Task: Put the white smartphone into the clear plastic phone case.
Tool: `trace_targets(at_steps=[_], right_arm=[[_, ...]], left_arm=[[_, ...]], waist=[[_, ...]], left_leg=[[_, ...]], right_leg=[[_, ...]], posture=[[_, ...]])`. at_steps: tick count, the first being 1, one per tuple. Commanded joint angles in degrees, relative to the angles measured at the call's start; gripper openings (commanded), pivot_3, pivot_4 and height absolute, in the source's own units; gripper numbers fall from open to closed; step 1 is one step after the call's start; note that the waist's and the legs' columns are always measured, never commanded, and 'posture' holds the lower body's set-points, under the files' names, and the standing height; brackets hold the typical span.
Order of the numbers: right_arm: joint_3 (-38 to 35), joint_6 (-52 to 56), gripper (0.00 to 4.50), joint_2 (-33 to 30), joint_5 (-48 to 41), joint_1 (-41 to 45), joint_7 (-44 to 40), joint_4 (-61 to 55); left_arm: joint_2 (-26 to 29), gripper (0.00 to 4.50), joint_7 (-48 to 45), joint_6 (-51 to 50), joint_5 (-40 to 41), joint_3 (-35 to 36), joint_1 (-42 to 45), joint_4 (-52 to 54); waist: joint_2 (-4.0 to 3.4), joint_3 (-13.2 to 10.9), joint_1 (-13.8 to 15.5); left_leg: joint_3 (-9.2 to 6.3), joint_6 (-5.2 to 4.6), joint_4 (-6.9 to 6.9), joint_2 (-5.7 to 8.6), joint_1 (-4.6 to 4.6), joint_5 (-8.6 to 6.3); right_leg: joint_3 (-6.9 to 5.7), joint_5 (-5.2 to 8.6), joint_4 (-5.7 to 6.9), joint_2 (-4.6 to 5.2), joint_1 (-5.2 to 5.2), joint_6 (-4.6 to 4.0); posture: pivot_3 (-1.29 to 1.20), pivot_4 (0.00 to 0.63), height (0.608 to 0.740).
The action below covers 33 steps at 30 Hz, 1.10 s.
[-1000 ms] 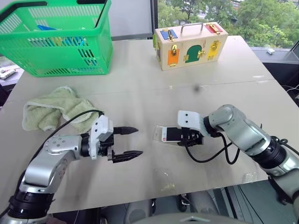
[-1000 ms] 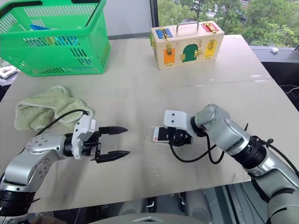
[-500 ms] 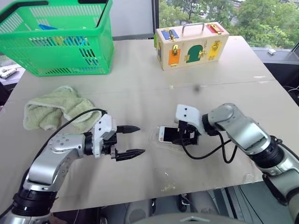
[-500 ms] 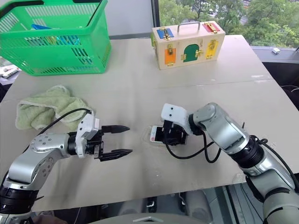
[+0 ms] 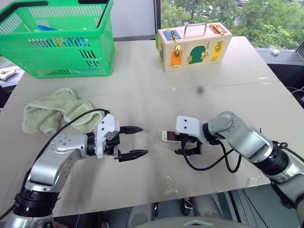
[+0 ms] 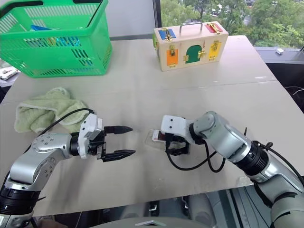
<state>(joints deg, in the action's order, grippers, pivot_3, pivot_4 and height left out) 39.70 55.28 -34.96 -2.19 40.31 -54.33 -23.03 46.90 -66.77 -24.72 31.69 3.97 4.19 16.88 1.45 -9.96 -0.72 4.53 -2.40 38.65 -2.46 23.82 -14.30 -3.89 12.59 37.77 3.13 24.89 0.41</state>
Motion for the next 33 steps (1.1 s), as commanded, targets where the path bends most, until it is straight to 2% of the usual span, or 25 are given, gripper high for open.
trace_targets(at_steps=[1, 10, 15, 22, 27, 30, 33], right_arm=[[4.31, -0.91, 4.45, -2.00, 4.49, -1.03, 1.96, -0.18], [2.57, 1.62, 4.45, -1.96, 5.97, -0.42, 3.58, -1.79], [1.75, -3.57, 4.45, -5.23, 11.71, 0.83, 6.75, 4.17], [-1.96, -12.78, 4.45, -9.36, 11.70, 2.44, 3.16, 9.56], [-3.44, -24.66, 4.45, -10.14, 12.67, 3.27, 1.11, 18.67], [-10.49, -20.06, 4.45, -7.84, 3.97, 2.71, -2.83, 18.41], [-16.10, -12.89, 4.45, -6.87, -3.78, 1.55, -6.63, 12.95]], left_arm=[[0.61, 4.50, -0.32, 0.04, 0.31, 0.68, 0.24, 0.65], [0.29, 4.50, -0.80, -0.35, -0.07, -0.38, 2.24, -0.80], [-1.67, 4.50, 1.70, -1.51, 0.35, -0.34, 4.18, -1.83], [-6.16, 4.50, 7.75, -1.99, -0.26, 0.17, 4.24, -1.59], [-10.85, 4.50, 11.61, 0.22, -2.80, -1.68, 5.43, -3.28], [-12.69, 4.50, 13.94, 1.14, -4.65, -2.41, 6.19, -3.96], [-12.65, 4.50, 13.47, 1.98, -4.91, -2.01, 5.53, -4.50]], waist=[[0.00, 0.00, -0.02], [0.01, 0.01, 0.08], [0.00, 0.01, 0.13], [0.01, 0.01, 1.10], [0.02, 0.02, 1.52], [0.03, 0.00, 1.64], [0.02, -0.01, 1.52]], left_leg=[[0.01, 0.00, 0.00, 0.00, -0.02, 0.00], [-0.04, 0.01, 0.01, -0.01, -0.06, 0.01], [-0.03, 0.01, 0.02, 0.00, -0.06, 0.01], [-0.08, -0.03, 0.16, 0.16, 0.00, 0.02], [-0.05, -0.05, 0.13, 0.16, 0.03, 0.02], [-0.04, -0.07, 0.15, 0.16, 0.02, 0.04], [-0.04, -0.11, 0.17, 0.14, 0.03, 0.06]], right_leg=[[0.00, 0.00, 0.01, 0.00, 0.00, 0.00], [-0.01, 0.00, 0.05, 0.03, -0.04, -0.02], [-0.02, 0.00, 0.04, 0.03, -0.05, -0.02], [-0.08, 0.00, 0.02, 0.27, -0.08, -0.01], [-0.07, 0.00, -0.02, 0.16, -0.10, 0.01], [-0.05, -0.01, 0.01, 0.00, -0.12, 0.01], [-0.02, -0.02, 0.04, 0.04, -0.11, 0.00]], posture=[[0.00, 0.150, 0.740], [0.00, 0.150, 0.740], [0.00, 0.150, 0.740], [0.00, 0.150, 0.740], [0.00, 0.150, 0.740], [0.00, 0.150, 0.740], [0.00, 0.150, 0.740]])
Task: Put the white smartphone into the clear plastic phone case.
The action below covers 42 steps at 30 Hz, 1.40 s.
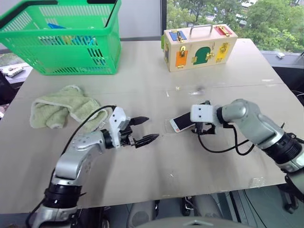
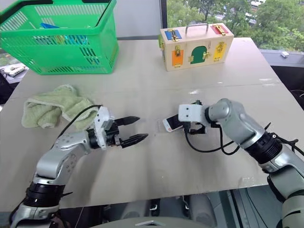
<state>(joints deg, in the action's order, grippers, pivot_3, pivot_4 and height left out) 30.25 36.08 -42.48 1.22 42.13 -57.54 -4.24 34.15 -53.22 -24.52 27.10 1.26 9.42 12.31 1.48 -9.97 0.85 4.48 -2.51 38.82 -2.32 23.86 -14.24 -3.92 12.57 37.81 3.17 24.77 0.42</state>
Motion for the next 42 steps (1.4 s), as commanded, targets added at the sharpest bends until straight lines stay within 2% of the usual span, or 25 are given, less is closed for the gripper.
trace_targets(at_steps=[1, 3, 8, 13, 16, 21, 27, 31, 36, 42], right_arm=[[-9.35, 9.80, 4.45, 1.89, -9.93, -0.61, -3.02, -7.65], [-11.80, 12.50, 4.45, 3.53, -11.47, -1.12, -1.09, -9.46], [-12.46, 9.92, 4.45, 6.07, -5.43, -3.77, 9.34, -7.40], [-14.24, 7.79, 4.45, 5.63, -3.84, -5.31, 12.63, -6.68], [-15.86, 5.77, 4.45, 6.89, -1.93, -2.71, 16.99, -1.46], [-16.08, 1.64, 4.45, 9.49, -0.82, 1.91, 18.61, 7.47], [-12.71, -13.11, 4.45, 9.75, 2.65, 7.81, 13.60, 26.35], [-11.63, -21.95, 4.45, 9.33, 3.37, 8.37, 8.17, 35.20], [-12.83, -23.59, 4.45, 8.50, 0.39, 5.72, 0.21, 30.87], [-13.87, -20.34, 4.45, 7.35, -1.78, 1.07, -3.94, 20.85]], left_arm=[[0.29, 4.50, -0.29, 2.19, -0.49, 0.93, -0.10, -0.21], [0.60, 4.50, -0.59, 2.75, -0.55, 1.47, -0.46, -0.85], [0.30, 4.50, -0.49, 4.37, -1.22, 1.59, -0.82, -2.10], [0.13, 4.50, -0.05, 4.66, -1.02, 1.56, -2.51, -1.19], [0.12, 4.50, -0.48, 4.30, -0.53, 1.33, -2.14, -1.50], [-0.24, 4.50, -0.92, 5.53, -1.76, 0.22, -1.24, -2.92], [-0.49, 4.50, -0.72, 6.79, -2.38, 0.95, -2.94, -2.77], [-0.44, 4.50, 0.51, 6.59, -2.26, 1.62, -3.97, -1.09], [0.62, 4.50, 1.39, 5.91, -1.46, 3.37, -5.33, 0.33], [0.85, 4.50, 1.11, 5.43, -1.43, 3.54, -4.84, -0.05]], waist=[[-0.01, -0.01, -0.13], [-0.01, -0.01, -0.53], [-0.01, -0.01, -0.26], [-0.02, -0.01, -0.14], [-0.02, -0.02, -0.15], [-0.03, -0.02, -0.33], [-0.04, -0.02, -0.71], [-0.04, -0.02, -0.81], [-0.05, -0.03, -1.46], [-0.07, -0.04, -1.55]], left_leg=[[0.00, 0.01, -0.03, -0.04, 0.01, -0.01], [0.01, 0.03, -0.23, -0.14, 0.02, -0.02], [-0.03, 0.05, -0.46, -0.14, 0.00, -0.01], [0.12, 0.04, -0.44, 0.00, 0.03, -0.01], [0.14, 0.03, -0.40, 0.00, 0.02, -0.01], [0.09, 0.04, -0.42, -0.05, -0.04, -0.01], [0.14, 0.03, -0.44, -0.05, -0.01, -0.01], [0.16, 0.03, -0.44, 0.00, 0.05, -0.01], [0.14, 0.03, -0.46, -0.04, 0.02, -0.01], [0.14, 0.04, -0.44, -0.10, -0.04, 0.00]], right_leg=[[0.02, -0.01, -0.01, 0.01, 0.02, 0.02], [0.05, -0.19, -0.07, -0.02, 0.09, -0.03], [-0.06, -0.10, -0.08, -0.06, 0.16, -0.20], [-0.01, 0.00, -0.12, -0.04, 0.15, 0.01], [-0.01, 0.01, -0.12, -0.04, 0.15, 0.05], [-0.01, 0.01, -0.04, -0.17, 0.16, 0.03], [0.03, -0.02, -0.07, -0.21, 0.17, -0.03], [0.10, -0.09, -0.14, -0.15, 0.16, -0.15], [0.10, -0.09, -0.11, -0.16, 0.16, -0.15], [0.10, -0.04, -0.01, -0.11, 0.16, -0.06]], posture=[[0.00, 0.150, 0.740], [0.00, 0.150, 0.740], [0.00, 0.150, 0.740], [0.00, 0.150, 0.740], [0.00, 0.150, 0.740], [0.00, 0.150, 0.740], [0.00, 0.150, 0.740], [0.00, 0.150, 0.740], [0.00, 0.150, 0.740], [0.00, 0.150, 0.740]])
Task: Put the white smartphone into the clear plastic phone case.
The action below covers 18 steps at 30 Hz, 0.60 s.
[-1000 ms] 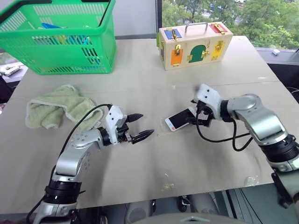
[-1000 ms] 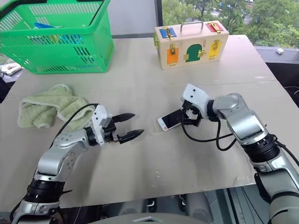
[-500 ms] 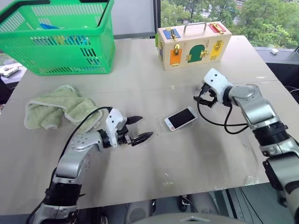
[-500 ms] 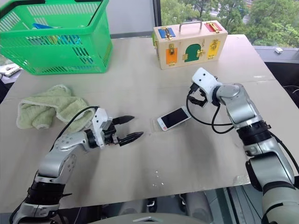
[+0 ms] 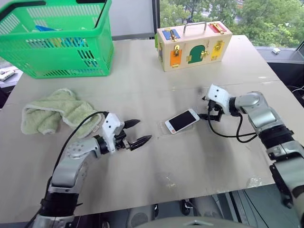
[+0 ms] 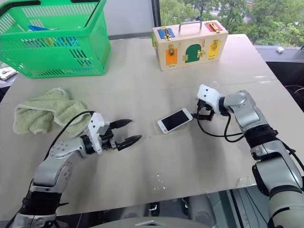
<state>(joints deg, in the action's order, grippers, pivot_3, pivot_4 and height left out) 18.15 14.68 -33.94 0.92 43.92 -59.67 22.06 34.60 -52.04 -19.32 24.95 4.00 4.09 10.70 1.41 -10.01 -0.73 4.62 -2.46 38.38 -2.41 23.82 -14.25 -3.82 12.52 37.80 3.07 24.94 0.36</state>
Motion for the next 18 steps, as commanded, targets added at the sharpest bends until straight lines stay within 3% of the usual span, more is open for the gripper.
trace_targets(at_steps=[1, 7, 13, 18], right_arm=[[-1.69, 1.56, 4.45, -1.32, -1.63, -1.42, -2.28, -6.88], [-3.35, 5.39, 4.45, -2.10, -2.58, -5.49, -1.30, -14.70], [-5.43, 10.15, 4.45, -10.01, 1.02, -7.87, 1.31, -17.91], [-8.47, 18.15, 4.45, -9.59, -5.04, -7.45, -0.22, -26.43]], left_arm=[[0.41, 4.50, -0.23, 0.17, 0.67, 0.71, 0.99, 1.18], [0.48, 4.50, -1.26, 0.37, 0.32, 0.16, 3.01, -0.45], [0.55, 4.50, -1.76, 0.37, 0.09, 0.04, 2.92, -0.43], [0.79, 4.50, -2.16, 0.61, -0.19, -0.10, 2.27, -0.32]], waist=[[0.00, 0.00, 0.04], [0.00, 0.00, 0.12], [0.00, 0.00, 0.36], [0.00, 0.00, -0.11]], left_leg=[[0.00, 0.00, 0.01, 0.00, 0.00, 0.00], [-0.01, 0.01, 0.04, 0.02, -0.02, 0.01], [0.03, 0.02, 0.04, 0.08, 0.01, 0.01], [0.04, 0.01, 0.04, 0.05, -0.03, 0.00]], right_leg=[[-0.01, 0.04, 0.01, 0.00, 0.00, 0.08], [-0.02, 0.05, 0.07, 0.00, -0.01, 0.09], [0.00, -0.04, 0.04, 0.03, 0.00, -0.06], [0.02, 0.06, 0.03, 0.04, 0.00, 0.10]], posture=[[0.00, 0.150, 0.740], [0.00, 0.150, 0.740], [0.00, 0.150, 0.740], [0.00, 0.150, 0.740]])
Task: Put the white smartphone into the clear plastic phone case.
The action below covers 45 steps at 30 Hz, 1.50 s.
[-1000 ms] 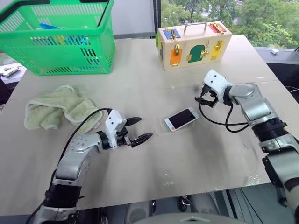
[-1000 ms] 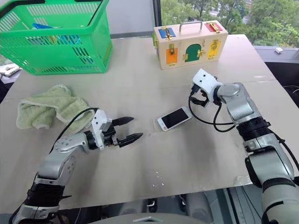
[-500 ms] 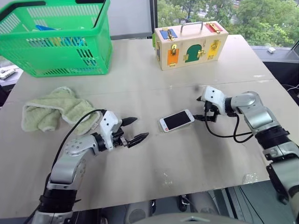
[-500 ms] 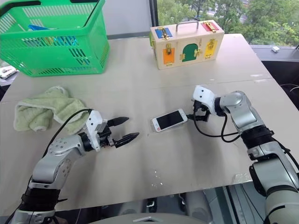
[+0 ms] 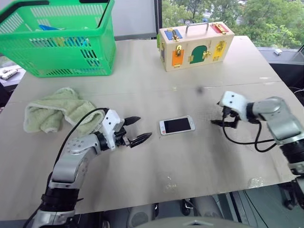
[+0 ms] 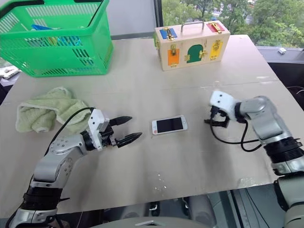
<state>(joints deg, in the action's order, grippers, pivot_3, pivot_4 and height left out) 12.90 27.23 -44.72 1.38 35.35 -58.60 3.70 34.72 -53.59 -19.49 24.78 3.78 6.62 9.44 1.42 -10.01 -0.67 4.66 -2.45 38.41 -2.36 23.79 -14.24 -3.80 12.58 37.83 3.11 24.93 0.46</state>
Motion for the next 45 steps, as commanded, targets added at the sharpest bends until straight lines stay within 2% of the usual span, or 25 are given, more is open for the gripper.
trace_targets(at_steps=[1, 2, 3, 4, 10, 11, 12, 16, 21, 26, 32, 37, 45], right_arm=[[-3.82, 8.74, 4.45, 2.92, -8.34, 1.70, -1.63, -11.14], [-3.66, 11.07, 4.45, 4.94, -10.64, 2.21, -1.71, -13.93], [-3.31, 13.03, 3.92, 6.50, -12.21, 2.51, -1.60, -16.03], [-2.98, 14.18, 3.65, 7.27, -12.95, 2.60, -1.40, -17.27], [5.95, 18.18, 0.66, 15.60, -13.73, 2.32, 1.77, -19.66], [6.64, 18.40, 0.21, 16.37, -13.97, 2.41, 1.95, -19.49], [7.34, 18.46, 0.03, 16.79, -14.34, 2.42, 1.68, -19.42], [9.92, 17.57, 0.03, 16.99, -15.26, 2.55, -0.45, -18.64], [13.17, 14.52, 0.03, 20.22, -13.01, 5.22, 0.83, -14.43], [16.54, 12.13, 0.03, 20.94, -9.72, 6.61, 1.06, -11.43], [22.01, 6.57, 0.03, 19.15, -1.48, 7.65, 1.75, -3.69], [22.94, 4.06, 0.03, 18.44, 1.50, 8.59, 1.04, -0.22], [22.87, 4.86, 0.03, 18.84, 0.55, 6.49, -2.58, 1.16]], left_arm=[[0.72, 4.50, -0.68, 0.79, -0.09, 0.07, -0.37, 0.97], [0.79, 4.50, -0.79, 0.78, -0.13, 0.03, -0.39, 0.92], [0.85, 4.50, -0.88, 0.78, -0.17, 0.01, -0.41, 0.88], [0.89, 4.50, -0.94, 0.78, -0.19, 0.00, -0.41, 0.84], [1.48, 4.50, -1.42, 0.83, -0.52, 0.22, 0.05, 0.04], [1.54, 4.50, -1.41, 0.88, -0.54, 0.30, -0.02, 0.01], [1.58, 4.50, -1.39, 0.93, -0.55, 0.42, -0.26, 0.10], [1.40, 4.50, -1.33, 1.52, -0.86, 0.65, -1.65, 0.36], [1.52, 4.50, -1.46, 2.10, -0.83, 1.10, -2.91, 0.46], [1.62, 4.50, -1.56, 2.32, -0.71, 1.28, -3.30, 0.48], [1.63, 4.50, -1.83, 2.92, -0.75, 1.27, -3.55, 0.12], [1.33, 4.50, -1.74, 3.30, -0.82, 0.84, -3.58, 0.07], [1.16, 4.50, -1.56, 3.24, -0.64, 0.55, -3.53, 0.31]], waist=[[0.00, 0.00, -0.27], [0.00, 0.00, -0.33], [-0.01, 0.00, -0.39], [-0.01, -0.01, -0.31], [-0.02, -0.01, 0.19], [-0.02, -0.01, 0.19], [-0.02, -0.01, 0.22], [-0.01, -0.01, 0.26], [-0.02, -0.01, -0.12], [-0.02, -0.01, -0.02], [-0.01, 0.01, -0.01], [-0.01, 0.03, 0.11], [-0.02, 0.08, 0.10]], left_leg=[[0.00, 0.00, -0.01, -0.04, -0.02, 0.00], [0.00, 0.00, -0.01, -0.13, -0.04, 0.00], [-0.02, 0.01, -0.01, -0.21, -0.05, 0.00], [-0.03, 0.02, -0.02, -0.28, -0.06, 0.00], [-0.15, 0.11, 0.01, -0.22, -0.02, 0.06], [-0.13, 0.11, 0.02, -0.16, 0.00, 0.06], [-0.13, 0.10, 0.03, -0.10, 0.03, 0.06], [-0.13, 0.08, 0.03, 0.06, 0.06, 0.06], [-0.18, 0.08, 0.01, -0.01, 0.05, 0.05], [-0.25, 0.10, 0.02, -0.09, -0.01, 0.07], [-0.16, 0.09, 0.02, 0.03, -0.01, 0.06], [-0.25, 0.09, 0.03, 0.01, -0.08, 0.07], [-0.33, 0.09, 0.08, 0.00, -0.07, 0.07]], right_leg=[[0.02, 0.00, 0.02, 0.00, 0.01, 0.00], [0.03, 0.00, 0.02, -0.03, 0.01, 0.00], [0.02, 0.00, 0.04, -0.09, 0.02, -0.01], [0.01, 0.00, 0.05, -0.15, 0.02, -0.01], [-0.12, 0.00, 0.06, -0.08, -0.01, -0.04], [-0.11, 0.00, 0.06, -0.04, -0.01, -0.04], [-0.11, -0.01, 0.05, -0.02, -0.01, -0.05], [-0.11, -0.12, 0.01, 0.01, -0.02, -0.21], [-0.14, -0.10, 0.02, -0.01, -0.01, -0.19], [-0.17, -0.01, 0.11, -0.08, -0.01, -0.05], [-0.14, -0.06, 0.07, -0.06, -0.02, -0.12], [-0.18, -0.02, 0.10, -0.01, -0.11, -0.05], [-0.23, -0.09, 0.10, 0.04, -0.14, -0.18]], posture=[[0.00, 0.150, 0.740], [0.00, 0.150, 0.740], [0.00, 0.150, 0.740], [0.00, 0.150, 0.740], [0.00, 0.150, 0.740], [0.00, 0.150, 0.740], [0.00, 0.150, 0.740], [0.00, 0.150, 0.740], [0.00, 0.150, 0.740], [0.00, 0.150, 0.740], [0.00, 0.150, 0.740], [0.00, 0.150, 0.740], [0.00, 0.150, 0.740]])
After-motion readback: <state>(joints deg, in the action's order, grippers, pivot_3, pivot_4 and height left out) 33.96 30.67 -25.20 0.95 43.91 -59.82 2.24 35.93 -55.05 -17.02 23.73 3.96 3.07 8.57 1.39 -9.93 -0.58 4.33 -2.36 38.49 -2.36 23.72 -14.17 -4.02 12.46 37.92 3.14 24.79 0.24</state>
